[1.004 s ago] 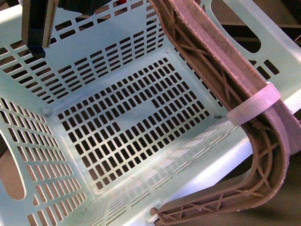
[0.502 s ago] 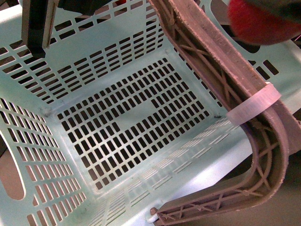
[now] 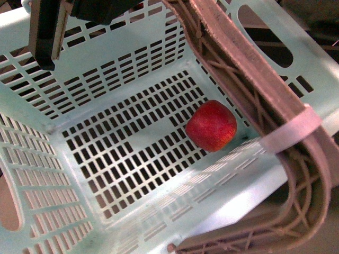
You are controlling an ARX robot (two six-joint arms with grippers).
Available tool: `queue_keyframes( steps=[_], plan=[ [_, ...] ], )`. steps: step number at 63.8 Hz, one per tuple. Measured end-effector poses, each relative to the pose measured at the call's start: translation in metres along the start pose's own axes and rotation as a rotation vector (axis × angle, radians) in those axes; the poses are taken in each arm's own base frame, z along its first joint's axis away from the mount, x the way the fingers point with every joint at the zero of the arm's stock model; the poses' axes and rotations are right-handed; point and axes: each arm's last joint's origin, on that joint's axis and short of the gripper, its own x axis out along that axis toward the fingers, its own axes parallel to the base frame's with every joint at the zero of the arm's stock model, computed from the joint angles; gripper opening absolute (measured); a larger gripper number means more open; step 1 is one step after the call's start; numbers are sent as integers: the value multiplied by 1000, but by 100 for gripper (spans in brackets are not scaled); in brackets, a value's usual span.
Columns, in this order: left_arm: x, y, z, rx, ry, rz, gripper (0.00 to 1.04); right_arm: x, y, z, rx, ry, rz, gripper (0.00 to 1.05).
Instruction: Pick apple with right arm and hold basket with left
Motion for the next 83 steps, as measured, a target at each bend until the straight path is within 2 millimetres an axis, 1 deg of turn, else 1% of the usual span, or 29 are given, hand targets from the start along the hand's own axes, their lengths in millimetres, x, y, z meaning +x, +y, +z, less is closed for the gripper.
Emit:
queue_keyframes(
  steps=[7,10,12,14,18,19,21,25,28,30,32,35,36,37,41,42,43,47,48,72,83],
  plan=[
    [0,1,1,-5,-9,6,6,-18,-21,2,6,-31,-138,96],
    [0,1,2,-1,-12,8,6,-28,-32,1,13,-41,-205,96],
    [0,1,2,1,-14,9,6,-38,-42,-2,14,-51,-259,96],
    [0,1,2,2,-14,9,6,-43,-46,-4,2,-81,-247,93],
    [0,1,2,1,-14,9,6,-57,-59,-12,-34,-226,-170,83],
    [0,1,2,1,-13,8,6,-58,-60,-13,-33,-237,-166,82],
    [0,1,1,1,-11,8,6,-65,-65,-19,-66,-301,-146,76],
    [0,1,1,-1,-7,6,6,-73,-69,-25,-101,-353,-136,65],
    [0,1,1,-1,-4,4,6,-75,-71,-29,-115,-357,-136,58],
    [0,1,1,0,-2,3,6,-76,-73,-33,-129,-353,-139,51],
    [0,1,1,0,1,2,6,-76,-74,-36,-132,-350,-141,48],
    [0,1,1,-3,2,2,6,-77,-78,-40,-143,-336,-117,39],
    [0,1,1,-4,2,2,6,-77,-79,-41,-144,-335,-116,38],
    [0,1,1,-4,2,2,6,-78,-81,-43,-145,-335,-122,34],
    [0,1,1,-3,-1,4,6,-80,-85,-45,-145,-340,-143,25],
    [0,1,1,-2,-3,5,6,-81,-85,-45,-147,-342,-150,21],
    [0,1,1,-2,-4,5,6,-81,-86,-46,-146,-343,-150,21],
    [0,1,1,1,-10,9,6,-84,-86,-49,-151,-350,-147,3],
    [0,1,1,0,-9,8,6,-84,-86,-50,-155,-350,-148,2],
    [0,1,1,-1,-6,6,6,-90,-87,-65,-157,-360,-148,2],
    [0,1,1,-1,-6,6,6,-95,-86,-65,-159,-375,-146,2]
  ],
)
